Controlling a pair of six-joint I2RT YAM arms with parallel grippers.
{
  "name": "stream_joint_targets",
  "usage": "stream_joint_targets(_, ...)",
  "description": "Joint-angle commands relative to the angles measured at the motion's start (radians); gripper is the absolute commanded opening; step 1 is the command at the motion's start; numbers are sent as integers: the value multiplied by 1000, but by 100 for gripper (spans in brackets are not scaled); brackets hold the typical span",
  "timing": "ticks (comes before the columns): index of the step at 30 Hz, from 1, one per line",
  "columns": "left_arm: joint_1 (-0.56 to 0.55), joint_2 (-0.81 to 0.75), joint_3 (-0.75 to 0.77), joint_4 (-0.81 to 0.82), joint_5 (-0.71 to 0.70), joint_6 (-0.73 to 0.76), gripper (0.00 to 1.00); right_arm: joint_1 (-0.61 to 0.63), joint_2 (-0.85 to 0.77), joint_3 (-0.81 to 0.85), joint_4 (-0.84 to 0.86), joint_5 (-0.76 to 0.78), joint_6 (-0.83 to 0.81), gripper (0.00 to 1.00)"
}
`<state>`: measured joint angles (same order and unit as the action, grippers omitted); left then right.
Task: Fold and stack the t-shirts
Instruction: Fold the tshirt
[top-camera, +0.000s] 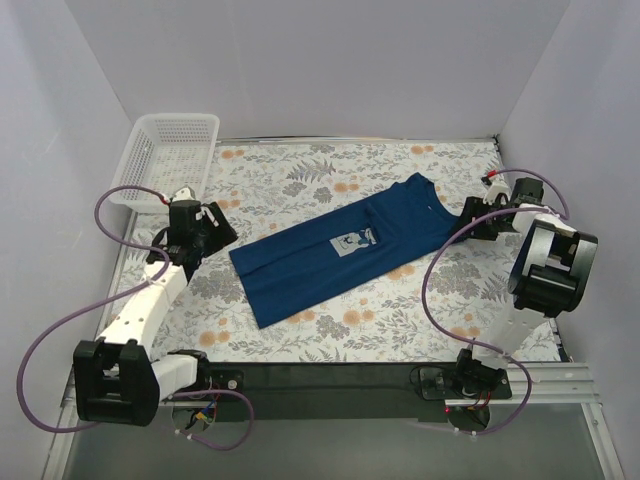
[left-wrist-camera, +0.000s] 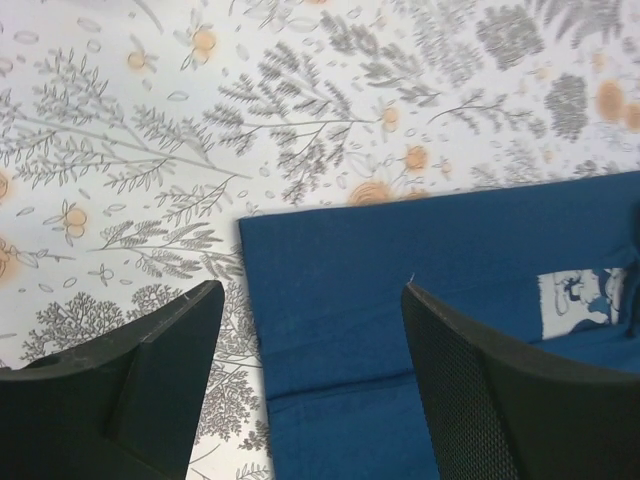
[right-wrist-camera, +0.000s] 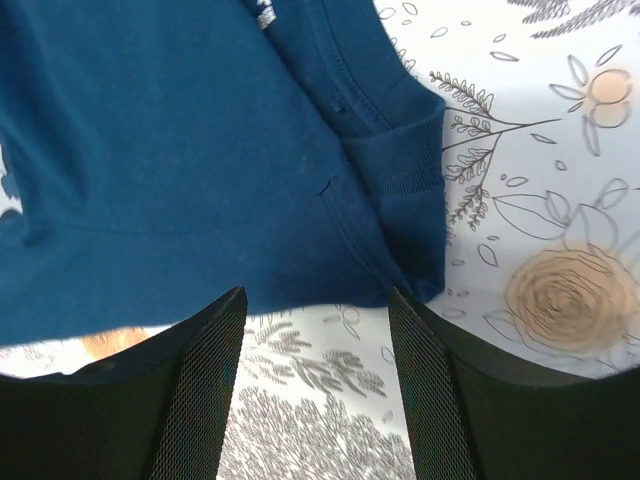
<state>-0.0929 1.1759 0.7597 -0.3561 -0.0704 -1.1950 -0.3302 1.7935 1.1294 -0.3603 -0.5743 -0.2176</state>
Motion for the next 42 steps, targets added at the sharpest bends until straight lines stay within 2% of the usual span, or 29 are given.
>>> stream_joint_targets(1,1,-58,9,19,41,43,66,28,43,44,57,39,138,56)
stream_joint_targets(9,1,-146,-33,20,52,100,67,31,46,12,89,166,251,52)
stream_joint_targets(22,1,-211,-88,28,66,138,67,26,-109,-36,104,211,187,55)
stream_joint_targets(34,1,-239,-106,42,67,147,67,26,38,-25,121,202,195,54)
stream_joint_targets(37,1,-239,-108,46,69,147,67,26,59,-25,121,194,198,50)
stream_joint_targets(40,1,-237,-106,46,69,149,67,26,82,-10,119,194,196,38)
stream_joint_targets(42,1,-240,-108,46,67,149,67,25,98,27,119,202,193,26)
